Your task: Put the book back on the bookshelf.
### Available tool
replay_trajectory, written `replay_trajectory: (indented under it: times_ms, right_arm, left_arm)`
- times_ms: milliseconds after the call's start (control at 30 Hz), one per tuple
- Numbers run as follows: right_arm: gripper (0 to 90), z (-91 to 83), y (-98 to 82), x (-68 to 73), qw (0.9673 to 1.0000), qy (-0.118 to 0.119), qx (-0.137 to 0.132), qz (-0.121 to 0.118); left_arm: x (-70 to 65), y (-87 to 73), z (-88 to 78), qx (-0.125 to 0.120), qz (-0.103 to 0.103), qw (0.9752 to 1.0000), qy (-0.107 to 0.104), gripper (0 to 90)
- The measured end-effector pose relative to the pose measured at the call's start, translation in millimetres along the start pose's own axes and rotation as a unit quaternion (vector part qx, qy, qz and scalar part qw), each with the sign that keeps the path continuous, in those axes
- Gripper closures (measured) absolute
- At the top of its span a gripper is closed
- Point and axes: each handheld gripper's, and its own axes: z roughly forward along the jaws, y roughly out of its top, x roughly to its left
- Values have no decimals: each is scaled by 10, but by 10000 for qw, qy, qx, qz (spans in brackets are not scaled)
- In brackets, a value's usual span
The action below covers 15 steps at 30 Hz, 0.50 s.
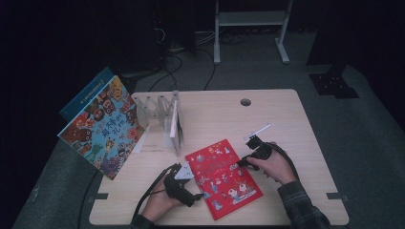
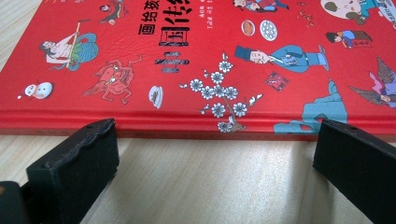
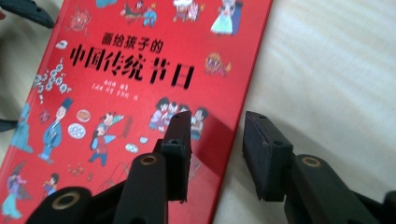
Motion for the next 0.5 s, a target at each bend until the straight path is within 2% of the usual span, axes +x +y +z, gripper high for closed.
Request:
replay_trajectory:
  times_ms: [100, 300, 500]
  right_arm:
    - [643, 16, 14, -24, 9998, 146, 142, 71]
    - [665, 46, 77, -75, 9987, 234, 398, 215]
    - [643, 79, 111, -120, 9964, 441, 602, 392]
  left_arm:
    - [1, 3, 0, 16, 8, 10000, -3, 0]
    - [1, 2, -2, 28, 18, 10000, -2, 0]
    - [3, 3, -1, 29, 19, 10000, -8, 0]
